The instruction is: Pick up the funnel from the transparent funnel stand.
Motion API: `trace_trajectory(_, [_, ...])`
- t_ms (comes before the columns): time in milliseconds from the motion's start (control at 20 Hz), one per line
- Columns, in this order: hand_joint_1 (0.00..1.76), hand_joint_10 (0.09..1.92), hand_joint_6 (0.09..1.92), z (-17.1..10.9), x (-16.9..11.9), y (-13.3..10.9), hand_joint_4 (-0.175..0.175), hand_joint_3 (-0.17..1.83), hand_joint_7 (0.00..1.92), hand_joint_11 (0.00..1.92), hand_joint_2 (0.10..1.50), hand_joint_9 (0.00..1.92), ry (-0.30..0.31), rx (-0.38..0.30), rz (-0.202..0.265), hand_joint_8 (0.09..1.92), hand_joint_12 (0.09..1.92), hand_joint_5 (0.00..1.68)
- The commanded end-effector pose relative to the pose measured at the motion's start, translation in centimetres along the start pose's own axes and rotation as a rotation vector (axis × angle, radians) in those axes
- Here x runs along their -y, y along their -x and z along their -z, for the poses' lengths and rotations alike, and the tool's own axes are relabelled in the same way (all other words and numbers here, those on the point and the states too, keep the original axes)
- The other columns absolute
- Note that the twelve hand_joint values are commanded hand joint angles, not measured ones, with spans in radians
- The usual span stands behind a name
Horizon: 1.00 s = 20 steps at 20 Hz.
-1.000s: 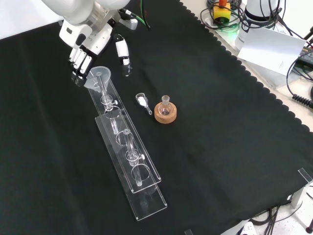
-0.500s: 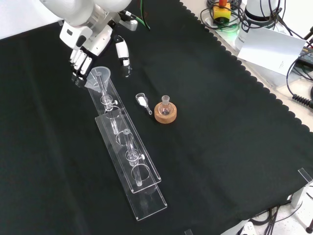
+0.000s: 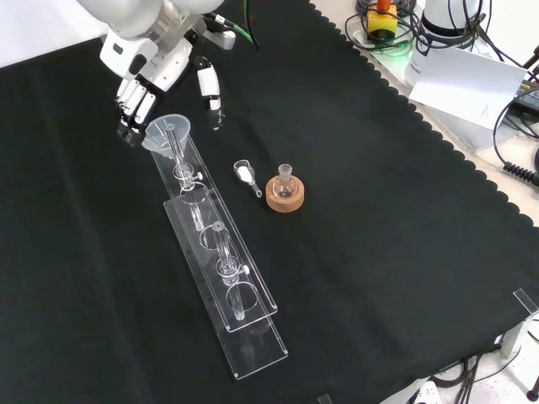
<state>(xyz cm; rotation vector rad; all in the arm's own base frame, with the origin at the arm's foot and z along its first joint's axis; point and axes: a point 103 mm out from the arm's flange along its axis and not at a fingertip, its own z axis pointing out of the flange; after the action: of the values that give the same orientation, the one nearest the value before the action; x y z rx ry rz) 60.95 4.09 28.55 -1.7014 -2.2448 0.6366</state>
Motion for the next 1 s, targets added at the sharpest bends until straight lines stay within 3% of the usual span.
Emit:
trace_trajectory(50, [0.56, 0.83, 0.09, -0.54, -0.63, 0.09, -0.045, 0.09, 0.00, 0.20, 0.75, 0.06, -0.031, -0.001, 0.004, 0.34, 1.40, 0.11])
trace_trajectory(400, [0.55, 0.85, 0.09, -0.69, -0.83, 0.11, -0.044, 0.09, 0.00, 0.18, 0.75, 0.07, -0.042, -0.007, 0.005, 0.30, 1.41, 0.10])
trace_trajectory(800, [0.55, 0.74, 0.09, -1.11, -1.01, 0.32, -0.049, 0.10, 0.00, 0.20, 0.75, 0.42, -0.054, -0.027, 0.014, 0.29, 1.41, 0.09])
trace_trajectory(1000, [0.55, 0.71, 0.09, -1.11, -1.04, 0.11, -0.050, 0.10, 0.00, 0.21, 0.75, 0.48, -0.057, -0.019, 0.010, 0.30, 1.40, 0.09])
